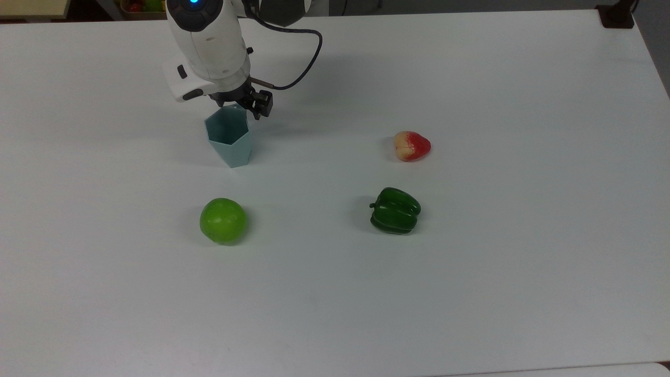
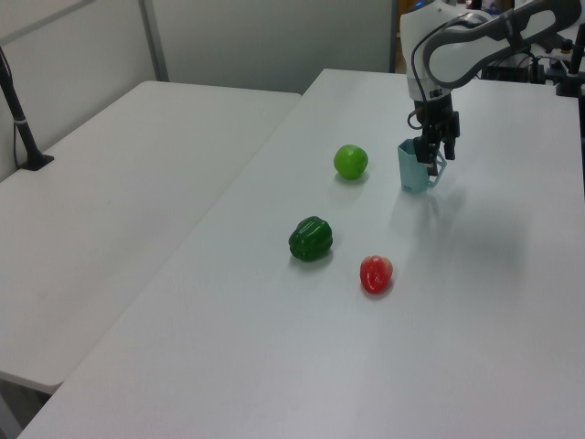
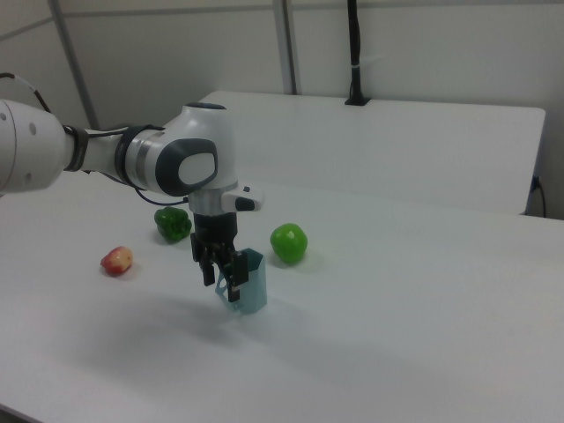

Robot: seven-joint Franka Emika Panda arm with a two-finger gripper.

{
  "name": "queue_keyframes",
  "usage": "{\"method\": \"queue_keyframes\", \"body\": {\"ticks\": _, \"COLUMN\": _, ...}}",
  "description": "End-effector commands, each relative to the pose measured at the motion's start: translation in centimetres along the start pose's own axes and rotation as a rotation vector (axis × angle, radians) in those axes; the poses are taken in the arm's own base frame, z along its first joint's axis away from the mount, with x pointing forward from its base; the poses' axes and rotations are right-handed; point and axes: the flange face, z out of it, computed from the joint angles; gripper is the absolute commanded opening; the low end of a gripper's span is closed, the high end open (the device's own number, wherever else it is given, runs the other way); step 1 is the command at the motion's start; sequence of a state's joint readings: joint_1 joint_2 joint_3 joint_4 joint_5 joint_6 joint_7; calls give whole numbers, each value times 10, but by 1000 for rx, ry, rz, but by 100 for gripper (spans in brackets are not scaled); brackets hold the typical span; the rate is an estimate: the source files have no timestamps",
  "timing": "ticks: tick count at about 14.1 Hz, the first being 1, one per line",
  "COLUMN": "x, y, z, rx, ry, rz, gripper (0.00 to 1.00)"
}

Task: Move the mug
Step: 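Open the gripper and lift it away from the mug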

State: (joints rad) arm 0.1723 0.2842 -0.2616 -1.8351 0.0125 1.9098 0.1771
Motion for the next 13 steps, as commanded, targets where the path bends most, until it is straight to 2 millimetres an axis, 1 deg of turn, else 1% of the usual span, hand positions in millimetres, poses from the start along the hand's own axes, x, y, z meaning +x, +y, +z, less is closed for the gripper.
{"method": "queue_keyframes", "body": {"ticks": 1, "x": -8, "y": 1, "z": -27, "rx": 6, "ry": 56, "rz": -35, "gripper": 100}}
{"method": "queue_keyframes", "body": {"ticks": 3, "x": -15, "y": 14, "z": -67, "rx": 32, "ry": 117, "rz": -67, "gripper": 100}}
{"method": "queue_keyframes", "body": {"ticks": 4, "x": -18, "y": 19, "z": -78, "rx": 36, "ry": 124, "rz": -72, "gripper": 100}}
{"method": "queue_keyframes", "body": {"ticks": 7, "x": -31, "y": 39, "z": -119, "rx": 58, "ry": 129, "rz": -78, "gripper": 100}}
{"method": "queue_keyframes", "body": {"ticks": 9, "x": -41, "y": 54, "z": -140, "rx": 74, "ry": 139, "rz": -82, "gripper": 100}}
{"method": "queue_keyframes", "body": {"ticks": 10, "x": -44, "y": 60, "z": -145, "rx": 77, "ry": 139, "rz": -84, "gripper": 100}}
{"method": "queue_keyframes", "body": {"ticks": 13, "x": -41, "y": 81, "z": -170, "rx": 85, "ry": 188, "rz": -58, "gripper": 100}}
